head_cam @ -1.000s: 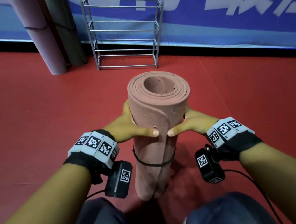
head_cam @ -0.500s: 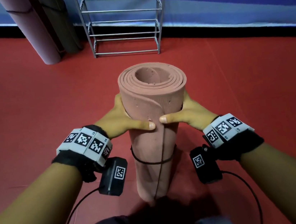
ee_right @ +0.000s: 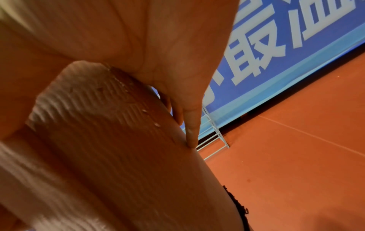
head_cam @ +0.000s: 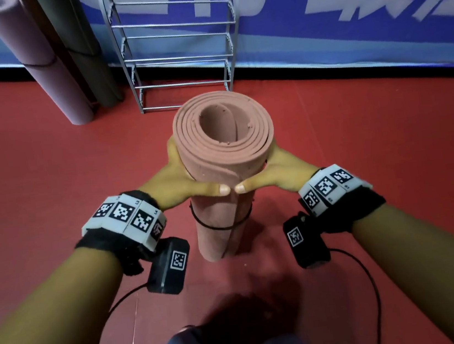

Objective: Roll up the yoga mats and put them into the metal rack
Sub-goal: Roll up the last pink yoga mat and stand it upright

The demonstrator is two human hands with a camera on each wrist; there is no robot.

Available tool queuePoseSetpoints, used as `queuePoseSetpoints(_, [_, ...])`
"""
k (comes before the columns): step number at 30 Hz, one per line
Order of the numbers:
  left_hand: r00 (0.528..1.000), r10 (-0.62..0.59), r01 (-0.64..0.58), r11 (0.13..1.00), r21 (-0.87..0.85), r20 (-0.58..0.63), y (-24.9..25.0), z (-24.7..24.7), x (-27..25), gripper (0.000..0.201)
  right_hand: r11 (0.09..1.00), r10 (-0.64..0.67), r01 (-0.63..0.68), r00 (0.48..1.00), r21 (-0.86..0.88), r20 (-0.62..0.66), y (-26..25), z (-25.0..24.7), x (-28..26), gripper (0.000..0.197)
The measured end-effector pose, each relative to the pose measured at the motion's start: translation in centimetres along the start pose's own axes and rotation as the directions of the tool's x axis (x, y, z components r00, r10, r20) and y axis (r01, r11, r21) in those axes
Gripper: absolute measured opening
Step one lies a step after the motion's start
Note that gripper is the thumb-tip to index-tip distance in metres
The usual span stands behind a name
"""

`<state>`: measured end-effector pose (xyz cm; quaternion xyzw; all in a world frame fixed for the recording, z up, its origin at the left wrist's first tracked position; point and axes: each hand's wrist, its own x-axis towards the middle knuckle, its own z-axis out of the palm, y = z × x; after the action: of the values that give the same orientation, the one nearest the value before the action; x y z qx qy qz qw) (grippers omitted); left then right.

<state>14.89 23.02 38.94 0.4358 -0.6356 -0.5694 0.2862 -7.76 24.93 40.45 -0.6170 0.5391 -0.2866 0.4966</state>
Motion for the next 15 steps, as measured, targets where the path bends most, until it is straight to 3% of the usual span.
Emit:
queuePoseSetpoints(5, [0.996,0.072,-0.071,0.997,0.013,-0.050,10.6,-3.1,-1.1,0.143,0.999,0.005,-0.005,1.000,-0.046,0.008,-10.7,-3.2,-0.8,0.141])
queuePoseSetpoints(9, [0.989,0.141,-0.140,0.990,0.025,-0.049,18.3,-7.0,-1.5,0.143,0.994,-0.094,0.097,0.993,0.045,-0.068,-18.7,-4.8,-0.4,0.126])
queuePoseSetpoints(15, [0.965,0.255,-0.253,0.966,0.048,-0.061,25.0,-13.4,-1.8,0.127,0.984,-0.166,0.173,0.980,0.053,-0.113,-27.9,-4.1,1.3,0.126])
